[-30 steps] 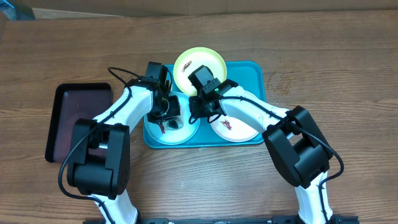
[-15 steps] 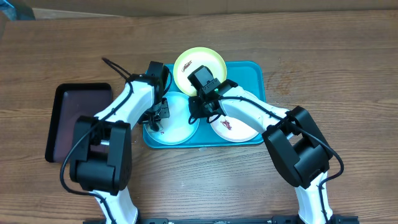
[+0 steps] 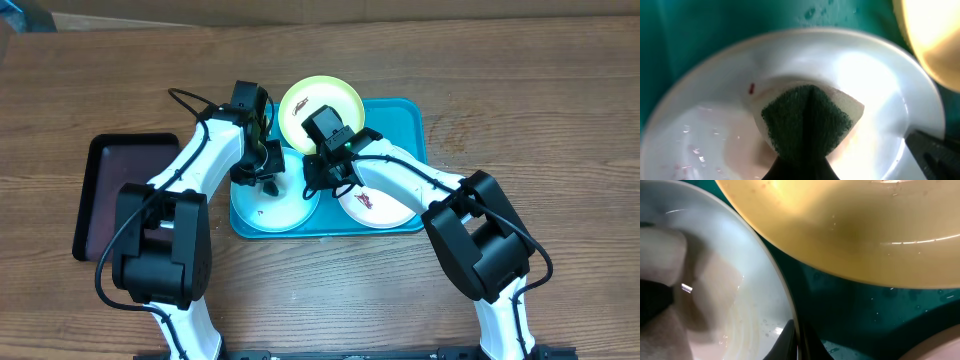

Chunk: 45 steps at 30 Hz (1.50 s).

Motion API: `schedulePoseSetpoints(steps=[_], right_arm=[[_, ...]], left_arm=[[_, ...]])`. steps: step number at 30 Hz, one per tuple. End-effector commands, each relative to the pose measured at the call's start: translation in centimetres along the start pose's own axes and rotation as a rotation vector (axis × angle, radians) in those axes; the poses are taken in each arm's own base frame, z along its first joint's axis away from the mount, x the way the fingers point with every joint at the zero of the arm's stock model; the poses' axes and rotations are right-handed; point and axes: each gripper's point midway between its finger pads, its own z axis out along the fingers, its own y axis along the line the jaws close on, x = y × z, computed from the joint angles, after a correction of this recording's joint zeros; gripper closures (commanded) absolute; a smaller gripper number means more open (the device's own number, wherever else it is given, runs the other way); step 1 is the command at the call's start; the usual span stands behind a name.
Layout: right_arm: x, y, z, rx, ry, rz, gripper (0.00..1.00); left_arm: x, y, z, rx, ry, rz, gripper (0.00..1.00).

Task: Clean dirty plates on tray and stack at the side
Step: 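Scrub the light blue plate with the sponge in the left gripper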

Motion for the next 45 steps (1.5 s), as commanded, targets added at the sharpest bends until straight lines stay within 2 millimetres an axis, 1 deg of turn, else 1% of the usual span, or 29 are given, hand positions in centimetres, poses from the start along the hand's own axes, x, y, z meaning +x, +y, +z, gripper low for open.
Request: schedulePoseSetpoints(steps=[1, 4, 5, 6, 8, 10, 12, 14, 16, 18, 21, 24, 26, 28, 32, 34, 35, 36, 40, 42, 45], right_arm=[[0.7, -1.1, 0.6, 0.037, 0.011, 0.011, 0.96], [0.6, -1.1, 0.6, 0.036, 0.011, 0.011, 0.96], [0.6, -1.1, 0.6, 0.037, 0.011, 0.011, 0.96], [0.7, -1.1, 0.6, 0.037, 0.013, 0.011, 0.96], [0.8, -1.2, 0.6, 0.04, 0.017, 0.012, 0.96], [0.9, -1.2, 0.6, 0.041, 0.02, 0.012, 0.96], [0.9, -1.2, 0.6, 0.041, 0.02, 0.012, 0.96], [0.9, -1.2, 0.6, 0.041, 0.02, 0.012, 0.96], [0.8, -1.2, 0.6, 0.042, 0.02, 0.012, 0.96], [0.8, -1.2, 0.6, 0.043, 0.019, 0.012, 0.96], [0.8, -1.3, 0.6, 0.045, 0.018, 0.012, 0.96], [0.8, -1.3, 0.6, 0.045, 0.018, 0.012, 0.96], [0.8, -1.2, 0.6, 0.045, 0.018, 0.012, 0.96], [0.8, -1.2, 0.6, 0.045, 0.018, 0.012, 0.96], [0.7, -1.2, 0.6, 0.043, 0.015, 0.012, 0.96], [0.7, -1.2, 0.6, 0.043, 0.015, 0.012, 0.96], [0.7, -1.2, 0.6, 0.043, 0.015, 0.012, 0.96], [0.7, -1.2, 0.6, 0.043, 0.015, 0.012, 0.96], [0.8, -1.2, 0.6, 0.043, 0.016, 0.012, 0.96], [0.8, -1.2, 0.6, 0.043, 0.015, 0.012, 0.96], [0.8, -1.2, 0.6, 0.043, 0.015, 0.012, 0.96]], left_arm=[[1.5, -0.5, 1.4, 0.062, 0.05, 0.021, 0.96], [2.0, -1.3, 2.5, 0.13, 0.047, 0.025, 0.96], [2.1, -1.2, 2.9, 0.133, 0.043, 0.026, 0.96], [2.3, -0.8, 3.3, 0.114, 0.036, 0.026, 0.96], [2.4, 0.8, 3.9, 0.036, 0.019, 0.024, 0.96], [2.2, 3.6, 4.1, -0.113, -0.009, 0.022, 0.96], [1.7, 6.0, 3.6, -0.254, -0.043, 0.023, 0.96], [1.1, 8.2, 2.7, -0.393, -0.078, 0.026, 0.96], [0.6, 9.4, 1.8, -0.477, -0.098, 0.03, 0.96], [0.2, 9.8, 0.9, -0.514, -0.105, 0.032, 0.96], [-0.8, 9.2, -0.4, -0.513, -0.116, 0.016, 0.96], [-2.0, 8.3, -2.2, -0.496, -0.127, -0.002, 0.96], [-2.5, 7.0, -3.1, -0.44, -0.121, -0.003, 0.96], [-2.7, 5.1, -3.2, -0.344, -0.103, 0.004, 0.96], [-1.8, 0.4, -2.0, -0.065, -0.039, 0.022, 0.96], [-1.3, -1.0, -1.2, 0.029, -0.022, 0.025, 0.96], [-1.1, -1.4, -0.8, 0.061, -0.019, 0.027, 0.96], [-0.9, -1.6, -0.1, 0.079, -0.018, 0.028, 0.96], [-0.1, -1.0, 2.0, 0.085, -0.03, 0.029, 0.96], [0.2, -0.7, 2.8, 0.088, -0.037, 0.029, 0.96], [0.0, -0.2, 3.6, 0.073, -0.069, 0.032, 0.96]])
